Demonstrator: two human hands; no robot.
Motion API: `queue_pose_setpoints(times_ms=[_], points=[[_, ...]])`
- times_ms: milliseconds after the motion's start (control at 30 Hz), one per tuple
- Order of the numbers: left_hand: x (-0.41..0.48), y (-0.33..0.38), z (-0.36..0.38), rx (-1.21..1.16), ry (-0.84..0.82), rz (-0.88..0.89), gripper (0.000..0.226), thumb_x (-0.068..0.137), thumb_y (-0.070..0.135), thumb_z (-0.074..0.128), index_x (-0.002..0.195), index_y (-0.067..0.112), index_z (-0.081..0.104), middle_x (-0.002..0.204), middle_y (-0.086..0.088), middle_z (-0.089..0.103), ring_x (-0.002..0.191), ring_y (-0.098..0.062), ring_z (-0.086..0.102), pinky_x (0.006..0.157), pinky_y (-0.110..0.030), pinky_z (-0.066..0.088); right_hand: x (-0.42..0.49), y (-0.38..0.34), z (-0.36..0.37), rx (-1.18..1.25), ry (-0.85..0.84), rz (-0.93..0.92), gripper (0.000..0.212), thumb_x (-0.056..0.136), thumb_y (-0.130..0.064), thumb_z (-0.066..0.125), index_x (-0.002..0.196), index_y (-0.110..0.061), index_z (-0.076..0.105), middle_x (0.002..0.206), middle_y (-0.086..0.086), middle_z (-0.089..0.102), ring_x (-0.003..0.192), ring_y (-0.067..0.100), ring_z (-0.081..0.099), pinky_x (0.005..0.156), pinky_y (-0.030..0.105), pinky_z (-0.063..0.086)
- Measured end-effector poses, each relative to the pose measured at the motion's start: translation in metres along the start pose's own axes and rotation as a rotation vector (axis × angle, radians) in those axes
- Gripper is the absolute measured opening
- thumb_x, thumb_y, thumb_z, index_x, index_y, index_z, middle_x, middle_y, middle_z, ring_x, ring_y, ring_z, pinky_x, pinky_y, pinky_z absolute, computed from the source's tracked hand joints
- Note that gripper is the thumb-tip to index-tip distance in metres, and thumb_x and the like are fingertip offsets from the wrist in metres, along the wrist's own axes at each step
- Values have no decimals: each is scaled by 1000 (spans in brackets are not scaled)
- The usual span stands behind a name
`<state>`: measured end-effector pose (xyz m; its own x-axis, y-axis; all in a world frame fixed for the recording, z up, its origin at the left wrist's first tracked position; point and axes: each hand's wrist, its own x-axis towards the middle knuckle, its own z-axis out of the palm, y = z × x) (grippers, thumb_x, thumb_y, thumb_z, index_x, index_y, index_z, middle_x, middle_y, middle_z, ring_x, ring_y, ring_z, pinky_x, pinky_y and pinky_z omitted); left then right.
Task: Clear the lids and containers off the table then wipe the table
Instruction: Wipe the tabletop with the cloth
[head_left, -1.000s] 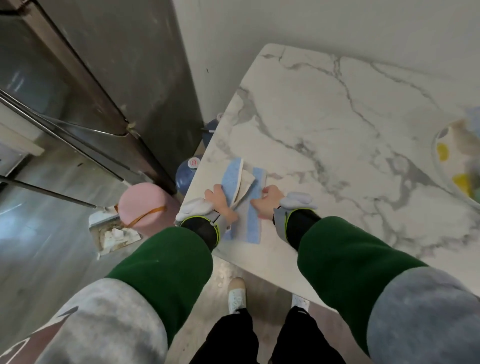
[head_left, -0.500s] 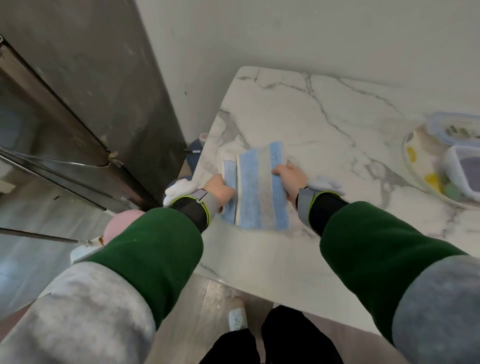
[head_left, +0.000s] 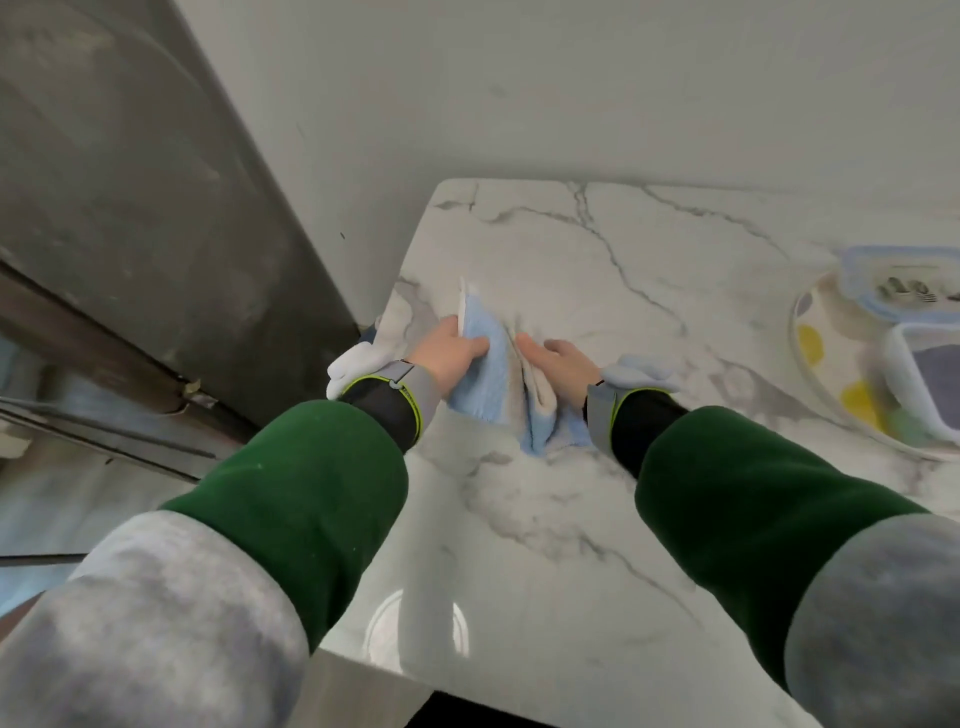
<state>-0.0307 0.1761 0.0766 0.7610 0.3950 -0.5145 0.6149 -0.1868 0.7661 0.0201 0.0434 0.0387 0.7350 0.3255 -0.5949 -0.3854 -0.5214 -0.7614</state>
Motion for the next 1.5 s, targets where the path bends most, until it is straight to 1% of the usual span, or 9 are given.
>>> queue_pose_setpoints(times_ms=[100,233,300,433,567,767,1067,1233,1500], points=[[7,22,0,-195,3,1,29,95,3,48,123,-2,52,110,-17,58,105,-26,55,87,-34,45,3,-9,-2,92,-145,37,68,88,-63,45,131,-10,52,128,8,59,108,23,61,88,30,48],[19,40,-11,-251,128,-87,17,90,13,50,73,17,50,99,-9,50,95,-22,45,83,-30,35,27,-11,-18,-37,48,-31,41,94,-30,54,121,0,57,122,12,59,111,30,57,98,37,44],[25,48,-21,-313,210,-114,9,87,19,49,78,16,51,101,-7,49,94,-21,44,85,-31,34,36,-10,-31,-203,103,22,20,94,-20,52,110,-8,53,107,10,51,96,25,51,82,29,40],[41,55,-29,-481,134,-130,8,78,22,48,79,16,43,97,-4,44,82,-19,42,77,-29,34,48,-5,-39,-280,272,120,43,95,-37,48,126,-6,49,120,14,53,108,27,54,84,28,38],[50,60,-21,-685,-183,-130,15,88,14,29,99,13,40,103,-8,41,87,-22,43,75,-29,35,43,-29,-10,373,3,181,50,93,-60,31,76,-20,55,74,3,62,66,23,62,62,29,52],[65,56,-29,-617,-289,-157,16,86,17,28,102,15,26,106,-5,26,93,-24,26,78,-37,25,44,-53,-6,880,-150,177,95,82,-80,10,123,-8,56,119,14,63,106,33,62,82,48,51],[83,32,-14,32,-103,-167,7,87,12,47,82,8,50,75,-9,47,70,-26,51,65,-32,45,54,-36,-27,570,147,121,50,77,-21,76,119,0,59,118,16,66,99,32,65,88,43,52],[85,4,4,319,-206,-268,4,90,6,45,91,6,49,91,-9,54,87,-22,60,73,-33,47,69,1,-50,215,186,321,65,74,-37,73,127,-6,52,121,13,61,109,34,59,100,47,45],[109,16,0,212,-78,-156,19,93,7,45,111,9,52,99,-12,53,89,-23,56,67,-29,47,98,-43,-77,101,387,-185,32,87,-30,53,112,-11,60,112,13,65,96,33,63,82,44,51]])
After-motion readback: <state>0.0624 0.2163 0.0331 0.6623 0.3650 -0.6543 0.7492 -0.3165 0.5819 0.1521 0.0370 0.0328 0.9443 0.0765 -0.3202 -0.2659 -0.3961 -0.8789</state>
